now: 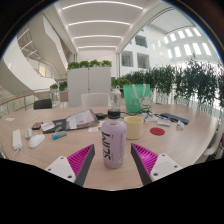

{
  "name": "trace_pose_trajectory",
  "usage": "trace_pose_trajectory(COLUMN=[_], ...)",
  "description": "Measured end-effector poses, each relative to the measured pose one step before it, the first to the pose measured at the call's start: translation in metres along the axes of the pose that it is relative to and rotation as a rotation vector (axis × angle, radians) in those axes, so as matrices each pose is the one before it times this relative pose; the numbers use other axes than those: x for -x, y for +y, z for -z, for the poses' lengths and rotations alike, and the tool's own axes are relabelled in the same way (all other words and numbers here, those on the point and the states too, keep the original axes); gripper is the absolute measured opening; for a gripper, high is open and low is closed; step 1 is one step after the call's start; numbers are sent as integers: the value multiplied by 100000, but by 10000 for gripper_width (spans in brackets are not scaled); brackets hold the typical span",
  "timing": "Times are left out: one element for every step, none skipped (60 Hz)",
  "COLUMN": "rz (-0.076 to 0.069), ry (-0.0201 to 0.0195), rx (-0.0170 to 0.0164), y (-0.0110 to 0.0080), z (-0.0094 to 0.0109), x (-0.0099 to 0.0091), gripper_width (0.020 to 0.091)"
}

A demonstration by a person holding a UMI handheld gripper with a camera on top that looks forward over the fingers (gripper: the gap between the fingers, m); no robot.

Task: Pour water

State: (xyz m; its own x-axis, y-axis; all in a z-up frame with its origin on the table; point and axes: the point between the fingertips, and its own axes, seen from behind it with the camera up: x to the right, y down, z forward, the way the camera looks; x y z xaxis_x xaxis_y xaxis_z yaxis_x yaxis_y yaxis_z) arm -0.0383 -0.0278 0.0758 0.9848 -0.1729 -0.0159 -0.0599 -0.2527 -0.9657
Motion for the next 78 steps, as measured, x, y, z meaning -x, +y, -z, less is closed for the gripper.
trace_pose_trajectory(rz=[-281,-269,-175,-46,65,130,298,418,333,363,237,352,613,792,1069,-360,-22,153,287,175,157,400,336,173,-93,115,51,201,264,394,190,32,-300,-648,-1096,-1437,-1524,-1552,-1645,-2119,-2605,-3468,-4116,-4729,-5351,-6056,-6483,-6600,-6064,-6246,-6666,-6089,-5903,-5867,-5738,-5883,-6004,-5953,-6204,-6710,-4863,-6815,-6843,-6804,-6419,-6247,-5875,-5585,-7464,-3670,-2335,-3131,-2645,-2375,-3086,-2211,-2220,-2844], ry=[49,-165,-149,-233,-284,-257,-182,-106,-42,-265,-484,-685,-745,-626,-308,-26,867,450,253,-164,-282,-91,186,306,421,311,92,-147,-126,-392,-96,-405,-583,-887,-1362,-1785,-2094,-2202,-1974,-1143,-1692,-2568,-2400,-2879,-2469,-3115,-2935,-2895,-1846,-3571,-1776,-1900,-1780,-1525,-1326,-824,-525,-624,-695,-122,176,-998,-1204,-1420,-1559,-1610,-1636,-1384,-1110,-1822,-653,-1096,-1029,-831,-1213,-839,-906,-439], rx=[210,-41,-143,-147,-59,79,247,266,220,165,-42,-147,-46,266,723,-284,217,251,-144,-273,-118,298,-144,-54,162,328,130,211,181,442,454,642,802,1026,1153,1484,1526,1121,459,-209,-128,-188,-28,112,227,139,-8,-102,-554,-512,-449,-731,-745,-630,-471,-477,-481,-199,64,-378,-703,516,635,777,766,716,747,642,1923,1212,-360,691,387,168,1324,221,292,-88], y=[119,46,-8,-11,-3,37,80,38,-117,-36,-64,-54,-5,76,170,-237,1,3,-87,-85,-71,74,-57,-29,24,44,-13,9,-28,27,5,130,-10,24,-8,6,-39,-189,-389,-256,-688,-596,-749,-743,-838,-809,-831,-882,-827,-647,-1085,-972,-935,-864,-813,-754,-709,-574,-507,133,-301,-495,-386,-410,-360,-344,-335,-325,-138,-348,-383,-207,-209,-203,-147,-99,-49,612], z=[-1186,-447,-731,-726,-720,-698,-673,-636,-824,-406,-506,-455,-431,-417,-321,-220,-382,-143,-120,-53,-66,-61,-36,-78,-127,-22,-135,-54,-94,-98,-94,-15,-177,-103,-88,-121,-90,-114,-112,-369,-60,-135,-119,-306,-260,-272,-282,-257,-261,-572,138,-264,-273,-349,-378,-298,-270,-392,-347,74,-1194,-195,-123,-165,-146,-81,-49,1,1135,-79,-712,54,76,80,672,37,43,945], x=[-38,-384,-170,-102,-61,-75,-49,-57,120,-107,22,114,145,114,42,18,-104,17,22,108,100,48,-42,-54,-125,-67,-29,74,71,127,68,106,108,254,405,533,626,611,571,880,510,172,586,805,1148,739,663,614,1247,-364,877,244,206,138,-37,-118,-210,-238,-212,521,-790,-308,-218,-124,-125,-25,42,16,355,-181,-429,10,-4,-15,232,82,70,1038], gripper_width=[796,796,797,796,795,815,796,796,792,784,772,747,708,647,570,567,566,560,555,551,541,537,527,518,495,492,473,462,444,436,431,411,411,411,410,410,410,411,412,412,411,410,409,409,409,409,409,410,409,410,410,410,410,411,411,411,412,410,410,410,410,409,408,409,409,410,408,408,409,409,410,408,407,408,408,409,409,410])
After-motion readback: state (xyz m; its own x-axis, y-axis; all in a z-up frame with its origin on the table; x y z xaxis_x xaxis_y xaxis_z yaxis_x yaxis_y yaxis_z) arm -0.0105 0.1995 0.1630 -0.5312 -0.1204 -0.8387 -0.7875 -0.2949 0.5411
